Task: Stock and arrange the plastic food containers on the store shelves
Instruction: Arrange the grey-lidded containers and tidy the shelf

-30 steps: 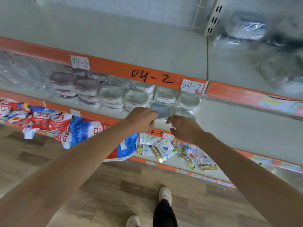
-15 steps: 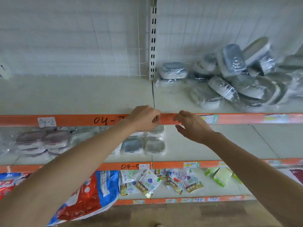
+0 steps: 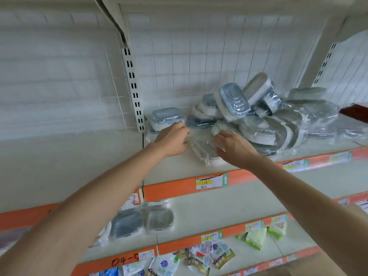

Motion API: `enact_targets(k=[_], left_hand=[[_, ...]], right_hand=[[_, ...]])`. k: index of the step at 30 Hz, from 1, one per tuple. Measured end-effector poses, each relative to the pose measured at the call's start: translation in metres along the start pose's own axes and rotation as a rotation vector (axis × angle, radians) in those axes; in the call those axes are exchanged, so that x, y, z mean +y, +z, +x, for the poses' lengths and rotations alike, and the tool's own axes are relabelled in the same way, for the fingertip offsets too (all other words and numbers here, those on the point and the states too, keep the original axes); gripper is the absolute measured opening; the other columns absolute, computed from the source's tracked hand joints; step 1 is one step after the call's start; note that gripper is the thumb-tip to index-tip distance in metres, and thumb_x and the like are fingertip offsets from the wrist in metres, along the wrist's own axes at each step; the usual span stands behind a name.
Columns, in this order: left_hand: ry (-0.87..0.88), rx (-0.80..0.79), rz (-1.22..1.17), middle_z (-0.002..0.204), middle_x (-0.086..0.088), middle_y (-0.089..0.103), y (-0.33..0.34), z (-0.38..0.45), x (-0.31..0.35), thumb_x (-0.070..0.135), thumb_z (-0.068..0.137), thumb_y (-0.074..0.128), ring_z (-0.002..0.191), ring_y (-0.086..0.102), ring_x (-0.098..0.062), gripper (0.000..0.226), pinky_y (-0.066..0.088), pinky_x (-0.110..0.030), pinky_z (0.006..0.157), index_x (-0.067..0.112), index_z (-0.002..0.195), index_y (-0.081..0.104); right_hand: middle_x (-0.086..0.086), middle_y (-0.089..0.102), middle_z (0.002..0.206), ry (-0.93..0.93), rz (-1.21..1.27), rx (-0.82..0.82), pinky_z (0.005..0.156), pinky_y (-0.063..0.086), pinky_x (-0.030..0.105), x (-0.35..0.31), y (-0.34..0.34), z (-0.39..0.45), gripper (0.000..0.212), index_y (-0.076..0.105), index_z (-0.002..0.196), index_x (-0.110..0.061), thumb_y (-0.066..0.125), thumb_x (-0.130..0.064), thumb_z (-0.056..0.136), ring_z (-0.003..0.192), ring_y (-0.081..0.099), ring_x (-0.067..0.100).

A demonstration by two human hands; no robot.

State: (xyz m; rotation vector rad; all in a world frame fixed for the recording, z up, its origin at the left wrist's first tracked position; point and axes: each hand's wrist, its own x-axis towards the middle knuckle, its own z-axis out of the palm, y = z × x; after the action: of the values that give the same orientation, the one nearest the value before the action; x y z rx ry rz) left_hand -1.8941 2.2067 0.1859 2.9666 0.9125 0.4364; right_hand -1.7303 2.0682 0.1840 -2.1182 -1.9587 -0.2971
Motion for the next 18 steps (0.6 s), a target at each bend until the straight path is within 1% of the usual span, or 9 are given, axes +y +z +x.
enact_targets(k=[3,6,9,12,14,16,18], left_hand=[[-0.074,0.026,0.068,0.13,-0.009,0.044,-0.002,0.026,-0.023,0.024,0.091,0.053,0.121,0.045,-0.026,0.038,0.043,-0.037,0.087,0.005,0.124,0.051],[-0.184,-0.007,0.021,0.143,-0.011,0.034,-0.001,0.051,-0.05,0.026,0.094,0.052,0.13,0.038,-0.027,0.049,0.037,-0.036,0.101,0.0,0.134,0.041],[-0.306,-0.049,-0.012,0.147,-0.014,0.028,0.005,0.07,-0.072,0.037,0.094,0.052,0.135,0.03,-0.028,0.063,0.031,-0.037,0.108,-0.003,0.138,0.031],[-0.35,-0.13,0.028,0.149,-0.016,0.023,0.014,0.076,-0.085,0.047,0.091,0.052,0.139,0.023,-0.027,0.076,0.028,-0.038,0.111,-0.003,0.142,0.025],[-0.331,-0.122,0.046,0.147,-0.016,0.027,0.018,0.075,-0.09,0.049,0.088,0.058,0.137,0.026,-0.027,0.078,0.03,-0.038,0.109,-0.001,0.14,0.029],[-0.318,-0.083,0.048,0.138,-0.014,0.036,0.016,0.074,-0.092,0.052,0.082,0.064,0.128,0.036,-0.028,0.078,0.035,-0.036,0.104,0.003,0.135,0.035],[-0.307,-0.091,0.061,0.13,-0.014,0.041,0.011,0.072,-0.092,0.058,0.076,0.067,0.121,0.043,-0.03,0.081,0.038,-0.036,0.098,0.006,0.131,0.038]], right_hand=[[0.005,0.055,0.117,-0.042,-0.005,-0.015,0.083,0.04,0.031,0.004,0.004,0.02,0.031,0.057,0.119,-0.012,0.049,-0.022,0.092,0.114,0.048,0.022],[0.007,0.057,0.117,-0.088,-0.005,0.011,0.086,0.041,0.033,0.005,0.006,0.037,0.031,0.059,0.118,-0.01,0.048,-0.02,0.091,0.115,0.048,0.023],[0.007,0.057,0.117,-0.145,-0.017,0.022,0.089,0.042,0.034,0.005,0.007,0.053,0.031,0.06,0.118,-0.01,0.047,-0.02,0.091,0.116,0.048,0.023],[0.007,0.057,0.117,-0.17,-0.014,0.028,0.091,0.041,0.033,0.008,0.009,0.069,0.031,0.059,0.119,-0.01,0.047,-0.02,0.092,0.114,0.048,0.023],[0.008,0.058,0.113,-0.168,0.004,0.038,0.089,0.041,0.032,0.01,0.013,0.08,0.03,0.059,0.117,-0.008,0.047,-0.019,0.092,0.109,0.05,0.025],[0.009,0.058,0.107,-0.144,0.037,0.047,0.081,0.041,0.032,0.01,0.018,0.091,0.026,0.06,0.112,-0.006,0.047,-0.017,0.092,0.106,0.052,0.026],[0.008,0.056,0.106,-0.102,0.071,0.02,0.074,0.04,0.032,0.009,0.024,0.102,0.024,0.059,0.108,-0.004,0.048,-0.017,0.092,0.106,0.051,0.027]])
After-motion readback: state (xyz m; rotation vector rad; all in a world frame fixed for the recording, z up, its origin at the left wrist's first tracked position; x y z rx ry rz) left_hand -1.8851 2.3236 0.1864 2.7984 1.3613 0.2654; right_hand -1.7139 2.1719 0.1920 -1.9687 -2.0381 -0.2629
